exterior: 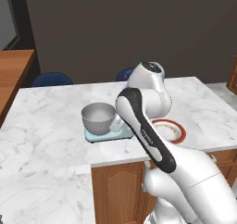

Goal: Add butter and sugar cubes to the stand mixer bowl and then turn on the stand mixer to begin making frosting.

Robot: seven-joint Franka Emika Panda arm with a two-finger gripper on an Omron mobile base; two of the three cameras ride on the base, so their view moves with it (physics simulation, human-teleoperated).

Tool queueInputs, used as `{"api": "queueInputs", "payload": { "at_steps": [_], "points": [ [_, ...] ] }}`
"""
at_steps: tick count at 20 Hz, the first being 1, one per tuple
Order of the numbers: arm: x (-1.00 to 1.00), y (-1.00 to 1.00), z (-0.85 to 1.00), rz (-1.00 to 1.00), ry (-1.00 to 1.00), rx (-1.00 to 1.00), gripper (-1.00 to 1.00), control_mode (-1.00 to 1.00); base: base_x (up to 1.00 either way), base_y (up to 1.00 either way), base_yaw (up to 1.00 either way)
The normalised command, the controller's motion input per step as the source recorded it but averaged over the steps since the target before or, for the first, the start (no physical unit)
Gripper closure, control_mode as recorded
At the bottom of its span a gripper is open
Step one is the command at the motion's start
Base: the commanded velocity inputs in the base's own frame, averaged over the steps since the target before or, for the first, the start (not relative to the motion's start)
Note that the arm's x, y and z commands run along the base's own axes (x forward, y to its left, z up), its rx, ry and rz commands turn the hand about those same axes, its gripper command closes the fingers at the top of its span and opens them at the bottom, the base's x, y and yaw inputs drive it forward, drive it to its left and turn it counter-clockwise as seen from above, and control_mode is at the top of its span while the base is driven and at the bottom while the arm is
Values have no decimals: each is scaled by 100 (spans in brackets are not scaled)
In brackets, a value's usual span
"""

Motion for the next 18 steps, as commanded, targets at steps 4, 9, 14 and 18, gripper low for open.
{"api": "queueInputs", "payload": {
  "at_steps": [4, 9, 14, 18],
  "points": [
    [46, 23, 23, 0, 19, -36, 100, -100, 0, 0, 0],
    [55, 11, -6, 1, 6, -24, 100, -100, 0, 0, 0],
    [44, 0, -34, 4, -1, -10, 100, -100, 0, 0, 0],
    [32, 0, -47, 9, -7, 0, 100, -100, 0, 0, 0]
  ]
}}
